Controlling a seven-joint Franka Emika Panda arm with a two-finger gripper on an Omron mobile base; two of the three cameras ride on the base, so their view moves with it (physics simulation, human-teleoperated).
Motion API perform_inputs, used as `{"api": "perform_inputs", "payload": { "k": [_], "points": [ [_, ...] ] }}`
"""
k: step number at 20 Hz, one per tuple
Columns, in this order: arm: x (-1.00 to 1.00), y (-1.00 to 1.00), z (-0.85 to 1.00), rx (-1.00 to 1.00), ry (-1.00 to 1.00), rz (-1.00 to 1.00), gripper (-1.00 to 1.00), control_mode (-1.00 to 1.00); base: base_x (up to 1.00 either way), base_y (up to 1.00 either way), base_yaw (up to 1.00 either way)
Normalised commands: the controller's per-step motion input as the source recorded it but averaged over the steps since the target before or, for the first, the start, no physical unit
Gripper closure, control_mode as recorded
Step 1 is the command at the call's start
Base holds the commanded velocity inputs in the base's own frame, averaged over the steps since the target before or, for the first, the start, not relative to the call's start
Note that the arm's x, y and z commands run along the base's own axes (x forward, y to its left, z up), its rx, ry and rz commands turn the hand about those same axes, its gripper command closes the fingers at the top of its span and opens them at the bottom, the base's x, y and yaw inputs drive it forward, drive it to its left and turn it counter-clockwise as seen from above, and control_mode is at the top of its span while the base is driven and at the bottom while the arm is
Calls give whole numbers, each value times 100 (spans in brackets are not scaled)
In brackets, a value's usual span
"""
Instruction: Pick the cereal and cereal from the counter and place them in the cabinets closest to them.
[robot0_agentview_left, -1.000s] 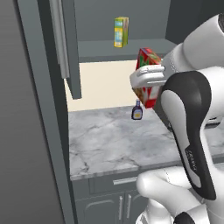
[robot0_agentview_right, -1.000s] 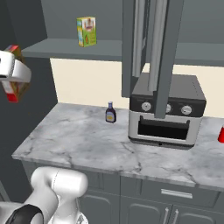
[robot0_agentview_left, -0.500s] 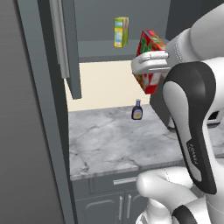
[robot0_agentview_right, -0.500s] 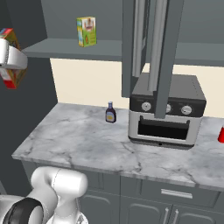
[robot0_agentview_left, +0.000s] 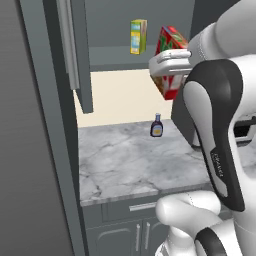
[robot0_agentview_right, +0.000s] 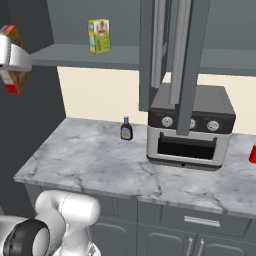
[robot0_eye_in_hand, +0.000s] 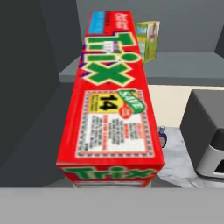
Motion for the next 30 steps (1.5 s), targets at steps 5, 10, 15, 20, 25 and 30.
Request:
{"api": "perform_inputs", "payload": {
  "k": [5,10,15,20,25,30],
  "points": [
    [23,0,-7,-2,0,0,100,-100,0,0,0],
    [27,0,-5,-1,0,0,100,-100,0,0,0],
    [30,0,9,0,0,0,100,-100,0,0,0],
    [25,0,22,0,0,0,100,-100,0,0,0],
    [27,0,13,0,0,0,100,-100,0,0,0],
    [28,0,1,0,0,0,100,-100,0,0,0]
  ]
}}
